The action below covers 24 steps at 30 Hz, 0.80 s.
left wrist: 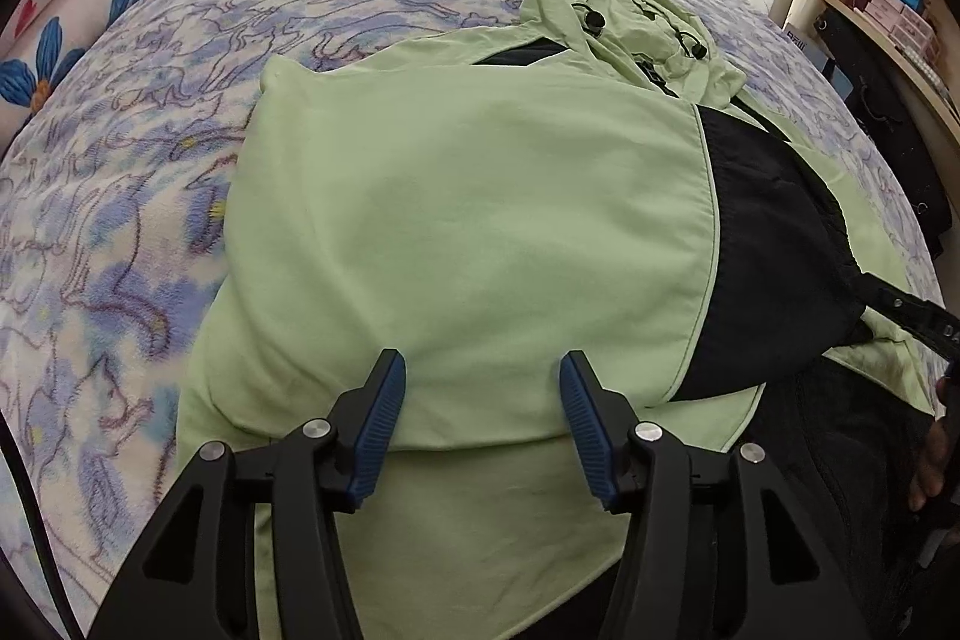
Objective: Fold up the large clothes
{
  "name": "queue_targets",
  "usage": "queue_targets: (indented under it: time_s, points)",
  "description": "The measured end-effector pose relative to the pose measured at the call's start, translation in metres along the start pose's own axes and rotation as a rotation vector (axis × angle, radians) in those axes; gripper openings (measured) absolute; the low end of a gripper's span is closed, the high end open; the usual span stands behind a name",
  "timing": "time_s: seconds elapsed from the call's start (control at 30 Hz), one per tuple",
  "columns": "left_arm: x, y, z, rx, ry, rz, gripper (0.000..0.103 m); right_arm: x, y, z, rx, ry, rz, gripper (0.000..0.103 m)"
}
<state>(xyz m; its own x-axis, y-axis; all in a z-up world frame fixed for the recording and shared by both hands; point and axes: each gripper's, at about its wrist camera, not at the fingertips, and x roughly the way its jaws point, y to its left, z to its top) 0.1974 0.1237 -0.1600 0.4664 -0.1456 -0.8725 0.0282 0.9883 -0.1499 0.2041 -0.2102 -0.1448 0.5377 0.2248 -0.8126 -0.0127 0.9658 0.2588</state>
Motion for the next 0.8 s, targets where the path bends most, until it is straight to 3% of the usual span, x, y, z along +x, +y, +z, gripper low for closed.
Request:
queue_targets:
  time_s: [0.1,0.43,0.8]
  points:
    - [-0.011,-0.004,-0.005,0.0,0.0,0.009,0.054,-0.016,0.006,-0.007,-0.018,-0.024,-0.05,0.041]
    - [-0.067,-0.011,-0.031,0.014,-0.063,0.036,0.057,-0.076,0.013,-0.034,-0.01,-0.062,0.016,0.041]
    - [-0.126,-0.004,-0.07,-0.014,-0.092,0.078,0.058,-0.135,0.005,-0.066,-0.031,-0.113,0.002,0.041]
